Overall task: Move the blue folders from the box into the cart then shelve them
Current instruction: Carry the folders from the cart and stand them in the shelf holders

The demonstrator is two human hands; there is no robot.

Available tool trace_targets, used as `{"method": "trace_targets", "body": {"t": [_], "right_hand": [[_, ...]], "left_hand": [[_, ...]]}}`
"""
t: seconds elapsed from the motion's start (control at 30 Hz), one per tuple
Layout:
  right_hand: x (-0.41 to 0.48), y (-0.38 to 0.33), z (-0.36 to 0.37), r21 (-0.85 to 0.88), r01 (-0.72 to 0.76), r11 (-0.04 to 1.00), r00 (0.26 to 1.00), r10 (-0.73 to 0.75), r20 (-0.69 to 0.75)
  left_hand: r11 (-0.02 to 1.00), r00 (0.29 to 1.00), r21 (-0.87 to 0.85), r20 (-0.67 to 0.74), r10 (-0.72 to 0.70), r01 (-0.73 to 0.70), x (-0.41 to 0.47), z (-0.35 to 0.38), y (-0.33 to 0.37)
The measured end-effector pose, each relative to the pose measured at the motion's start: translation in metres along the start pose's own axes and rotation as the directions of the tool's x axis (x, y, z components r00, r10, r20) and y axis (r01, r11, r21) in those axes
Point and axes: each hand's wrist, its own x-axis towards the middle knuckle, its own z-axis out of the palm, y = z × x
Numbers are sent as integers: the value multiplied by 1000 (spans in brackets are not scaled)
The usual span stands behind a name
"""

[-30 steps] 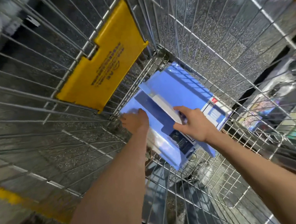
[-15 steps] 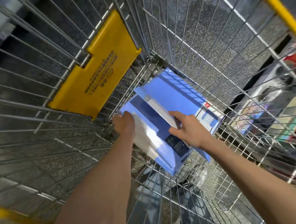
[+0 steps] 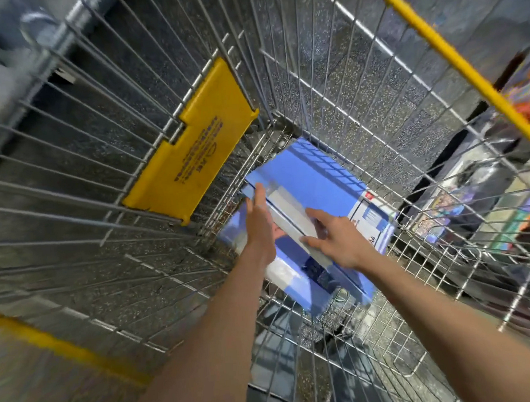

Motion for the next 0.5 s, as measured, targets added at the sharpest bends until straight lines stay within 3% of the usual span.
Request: {"method": "trace_targets", "body": {"t": [0.2,0.3,0.4,0.5], "right_hand": [[-13,-2,-21,132,-56,990,997,61,-39],[-29,-7,-35,278,-115,954,990,133,-44],[-48,-15,-54,379,-121,917,990,138,-18],[-72,-28,-68,456,-69,887,987,127,-96]], "left_hand": [[961,975,167,67,212,-220,-37,25,12],[919,960,277,78,270,-281,-58,34,21],[834,924,400,145,353,-381,-89,41,31],[702,867,515,213,451,-492,-115,46,36]]}}
